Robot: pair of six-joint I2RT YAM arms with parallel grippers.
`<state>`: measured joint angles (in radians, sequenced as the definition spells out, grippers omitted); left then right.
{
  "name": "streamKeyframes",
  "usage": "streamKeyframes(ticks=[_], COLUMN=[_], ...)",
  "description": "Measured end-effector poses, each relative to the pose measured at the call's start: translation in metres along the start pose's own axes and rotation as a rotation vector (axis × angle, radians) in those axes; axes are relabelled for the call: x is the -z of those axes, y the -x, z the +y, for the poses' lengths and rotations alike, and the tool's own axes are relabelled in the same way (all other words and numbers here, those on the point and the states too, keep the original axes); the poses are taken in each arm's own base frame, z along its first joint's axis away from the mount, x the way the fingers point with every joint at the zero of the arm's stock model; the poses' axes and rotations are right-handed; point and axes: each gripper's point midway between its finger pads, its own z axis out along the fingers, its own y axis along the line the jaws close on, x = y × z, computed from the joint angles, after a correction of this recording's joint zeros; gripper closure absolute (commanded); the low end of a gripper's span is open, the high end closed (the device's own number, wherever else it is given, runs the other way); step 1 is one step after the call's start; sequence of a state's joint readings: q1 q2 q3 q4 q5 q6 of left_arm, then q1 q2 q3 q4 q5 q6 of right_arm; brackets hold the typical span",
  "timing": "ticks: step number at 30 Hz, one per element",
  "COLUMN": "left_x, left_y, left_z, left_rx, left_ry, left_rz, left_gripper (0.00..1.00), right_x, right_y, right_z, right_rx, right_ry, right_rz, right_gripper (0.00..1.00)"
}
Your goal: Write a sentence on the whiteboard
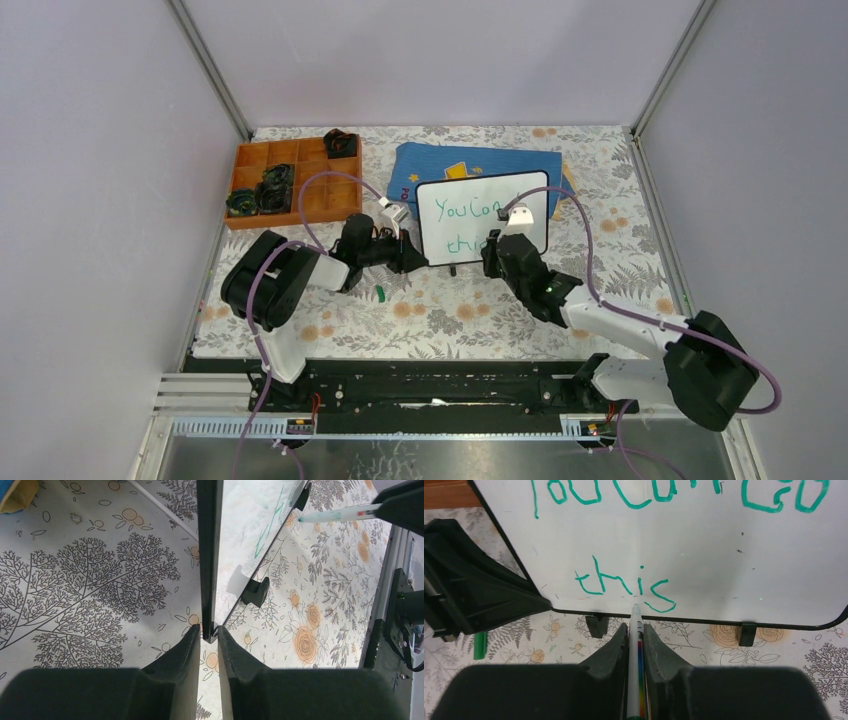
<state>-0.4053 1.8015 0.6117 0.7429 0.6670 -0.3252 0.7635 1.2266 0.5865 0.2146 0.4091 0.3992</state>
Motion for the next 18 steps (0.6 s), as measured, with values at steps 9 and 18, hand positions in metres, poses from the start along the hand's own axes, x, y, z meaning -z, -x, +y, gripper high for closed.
streamKeyframes(ticks=[9, 18], left_x=[0.0, 0.0], left_y=[0.0, 0.0], left_z=[0.0, 0.0], left_rx=[-0.004, -0.006], left_ry=[0.001, 0.001], left_rz=[-0.001, -0.001], left_gripper=[0.75, 0.75], right_x=[0.028, 0.057], right_y=[0.019, 0.025], right_z=[0.004, -0.012], right_rx=[-0.032, -0.031], right_ry=[0.075, 0.076], right_rz=[-0.065, -0.113], right_gripper=[1.0, 1.0])
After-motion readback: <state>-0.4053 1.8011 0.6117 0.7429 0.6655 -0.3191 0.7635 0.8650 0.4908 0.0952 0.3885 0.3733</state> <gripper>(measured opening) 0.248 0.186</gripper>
